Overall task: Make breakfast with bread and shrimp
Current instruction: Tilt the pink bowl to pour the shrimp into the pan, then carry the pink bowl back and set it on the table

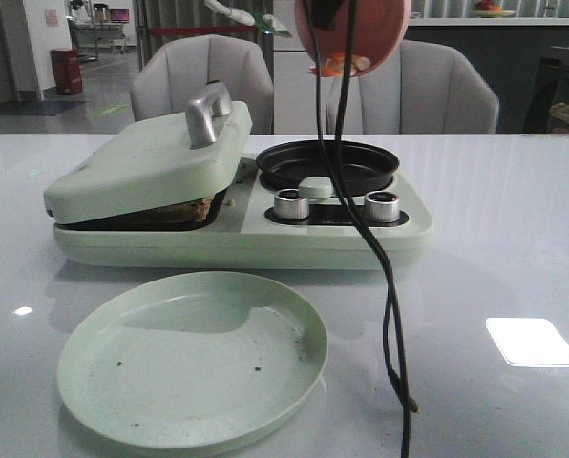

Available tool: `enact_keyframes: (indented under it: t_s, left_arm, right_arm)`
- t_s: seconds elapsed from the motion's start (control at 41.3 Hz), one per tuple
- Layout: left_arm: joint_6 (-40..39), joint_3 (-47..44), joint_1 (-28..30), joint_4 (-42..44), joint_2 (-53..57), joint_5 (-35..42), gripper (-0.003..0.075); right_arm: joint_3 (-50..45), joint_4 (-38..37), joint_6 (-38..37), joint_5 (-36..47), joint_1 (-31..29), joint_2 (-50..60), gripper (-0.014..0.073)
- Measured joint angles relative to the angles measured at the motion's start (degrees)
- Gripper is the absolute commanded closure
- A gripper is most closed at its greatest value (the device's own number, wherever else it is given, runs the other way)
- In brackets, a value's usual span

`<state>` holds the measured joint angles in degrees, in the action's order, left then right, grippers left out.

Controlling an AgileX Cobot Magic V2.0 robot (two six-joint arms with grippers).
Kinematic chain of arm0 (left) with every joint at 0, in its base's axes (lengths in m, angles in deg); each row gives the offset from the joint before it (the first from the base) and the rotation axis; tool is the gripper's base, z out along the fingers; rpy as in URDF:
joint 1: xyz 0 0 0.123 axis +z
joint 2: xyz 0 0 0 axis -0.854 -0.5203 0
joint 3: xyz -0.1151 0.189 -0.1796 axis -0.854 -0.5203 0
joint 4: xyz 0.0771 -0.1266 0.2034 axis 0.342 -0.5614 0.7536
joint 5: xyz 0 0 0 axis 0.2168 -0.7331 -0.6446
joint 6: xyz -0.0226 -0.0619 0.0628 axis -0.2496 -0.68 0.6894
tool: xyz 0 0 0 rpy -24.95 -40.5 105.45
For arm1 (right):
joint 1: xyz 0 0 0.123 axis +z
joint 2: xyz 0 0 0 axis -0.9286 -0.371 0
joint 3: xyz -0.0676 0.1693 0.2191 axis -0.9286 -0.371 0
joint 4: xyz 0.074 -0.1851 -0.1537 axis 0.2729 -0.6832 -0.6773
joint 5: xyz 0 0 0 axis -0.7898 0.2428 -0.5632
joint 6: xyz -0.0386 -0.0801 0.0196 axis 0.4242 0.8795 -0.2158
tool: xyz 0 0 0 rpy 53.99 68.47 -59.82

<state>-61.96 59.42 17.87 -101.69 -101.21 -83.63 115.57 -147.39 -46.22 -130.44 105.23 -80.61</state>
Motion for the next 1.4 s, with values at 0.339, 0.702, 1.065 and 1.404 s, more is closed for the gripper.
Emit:
enact_keyframes:
  t_s: [0.339, 0.702, 1.065, 1.404]
  left_arm:
    - [0.0, 0.0, 0.0, 0.0, 0.0, 0.0, 0.0622]
    - [0.0, 0.0, 0.0, 0.0, 0.0, 0.0, 0.0622]
    - [0.0, 0.0, 0.0, 0.0, 0.0, 0.0, 0.0622]
    - [0.0, 0.0, 0.0, 0.0, 0.0, 0.0, 0.0622]
  right_arm:
    - [1.1, 0.3, -5.9, -4.3, 0.1, -0.4, 0.0547]
    - [7.2, 0.2, -5.6, -6.5, 0.9, -0.4, 0.0547]
    - [5.6, 27.2, -5.6, -8.6, -2.4, 7.5, 0.0547]
    - [-25.3, 53.4, -2.8, -2.4, -20.4, 30.7, 0.0547]
